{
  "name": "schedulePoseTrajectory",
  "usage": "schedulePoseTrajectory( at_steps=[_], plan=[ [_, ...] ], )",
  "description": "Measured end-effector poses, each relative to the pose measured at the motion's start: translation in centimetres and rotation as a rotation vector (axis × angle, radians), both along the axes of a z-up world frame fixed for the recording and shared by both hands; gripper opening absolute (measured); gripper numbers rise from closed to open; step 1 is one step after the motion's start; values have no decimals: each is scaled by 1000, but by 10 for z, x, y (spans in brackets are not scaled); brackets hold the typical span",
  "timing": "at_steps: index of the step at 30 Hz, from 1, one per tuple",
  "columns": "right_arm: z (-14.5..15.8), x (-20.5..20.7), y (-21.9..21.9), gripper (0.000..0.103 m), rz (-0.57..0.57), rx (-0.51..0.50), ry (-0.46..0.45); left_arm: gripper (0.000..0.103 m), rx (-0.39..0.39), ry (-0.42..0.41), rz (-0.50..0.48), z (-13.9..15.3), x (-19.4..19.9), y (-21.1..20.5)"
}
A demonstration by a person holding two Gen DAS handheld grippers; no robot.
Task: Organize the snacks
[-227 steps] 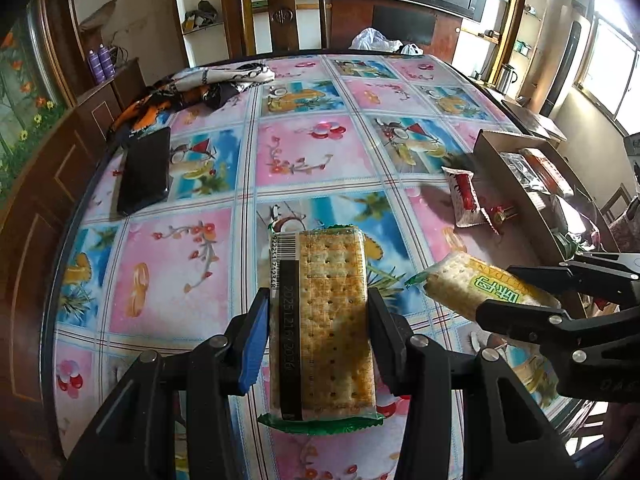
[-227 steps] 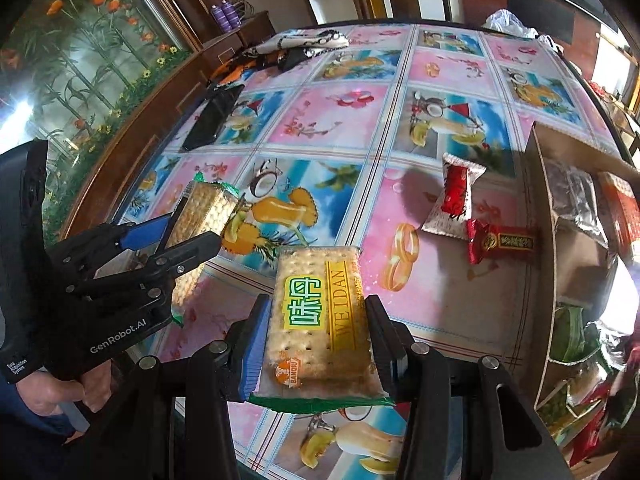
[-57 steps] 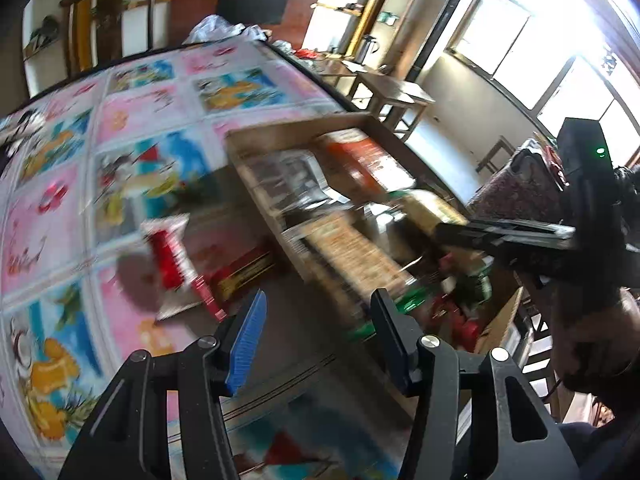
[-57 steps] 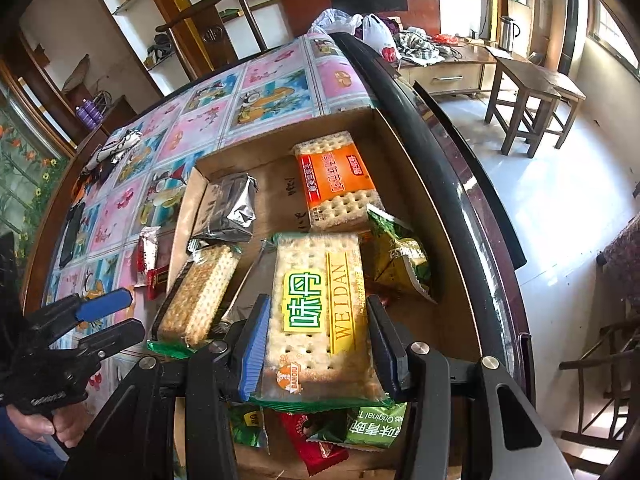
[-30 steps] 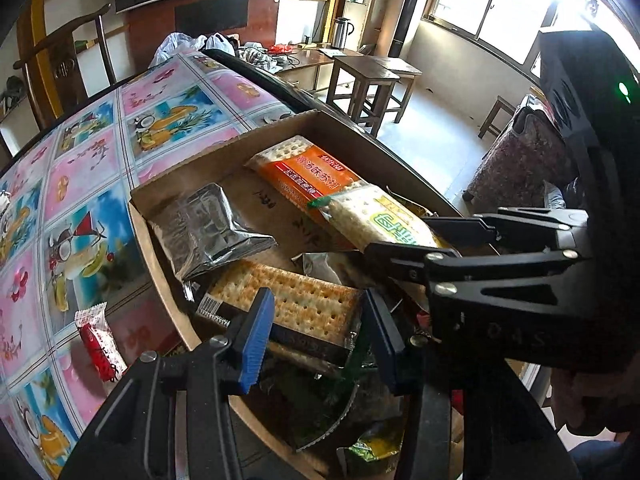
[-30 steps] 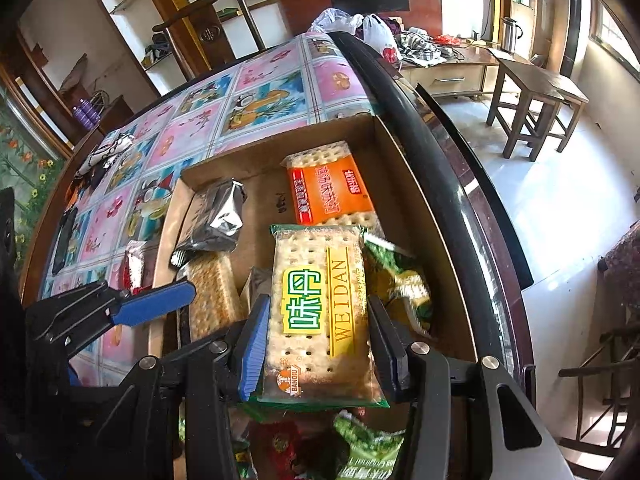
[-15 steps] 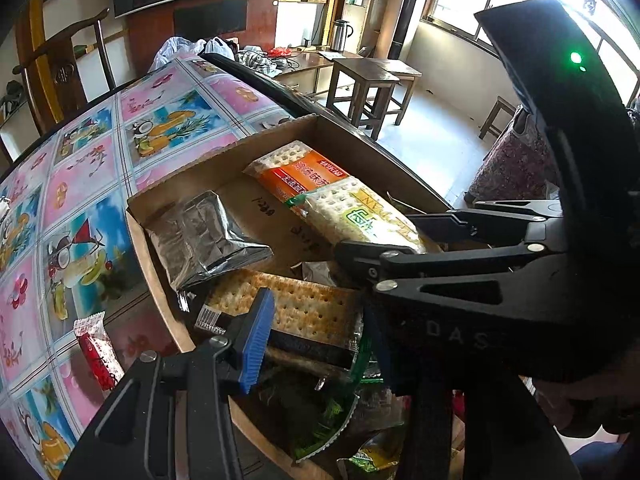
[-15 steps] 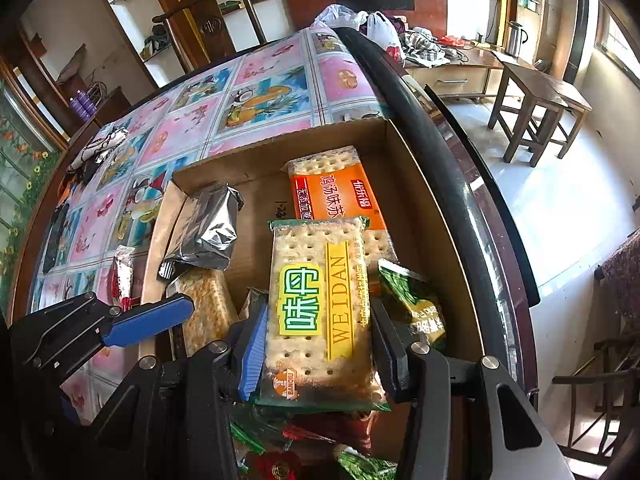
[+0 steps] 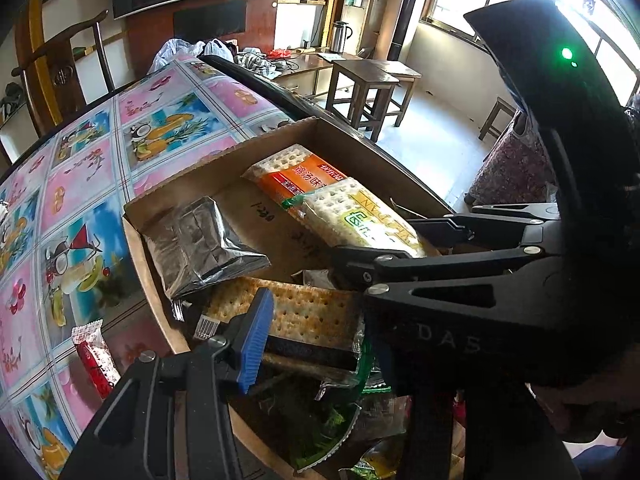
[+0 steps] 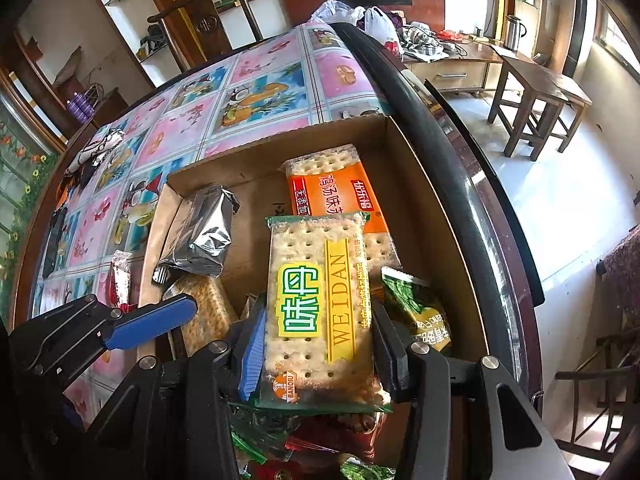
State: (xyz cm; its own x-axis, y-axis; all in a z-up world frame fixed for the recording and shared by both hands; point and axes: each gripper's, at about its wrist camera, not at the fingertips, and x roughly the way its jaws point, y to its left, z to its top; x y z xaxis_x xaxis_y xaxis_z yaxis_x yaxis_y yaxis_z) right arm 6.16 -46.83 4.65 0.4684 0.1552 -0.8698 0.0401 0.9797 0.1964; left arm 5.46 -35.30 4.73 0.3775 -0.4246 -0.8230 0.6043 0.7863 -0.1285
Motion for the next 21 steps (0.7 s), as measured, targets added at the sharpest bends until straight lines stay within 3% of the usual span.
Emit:
schedulePoseTrajectory(
  at_steps=[16, 21],
  plan=[
    [7, -19, -5, 55, -39, 44, 12, 69, -14, -1, 1, 4, -7, 7],
    [17, -34, -5, 62, -65, 53, -10, 77, -13, -17, -15, 13, -18, 11]
  ],
)
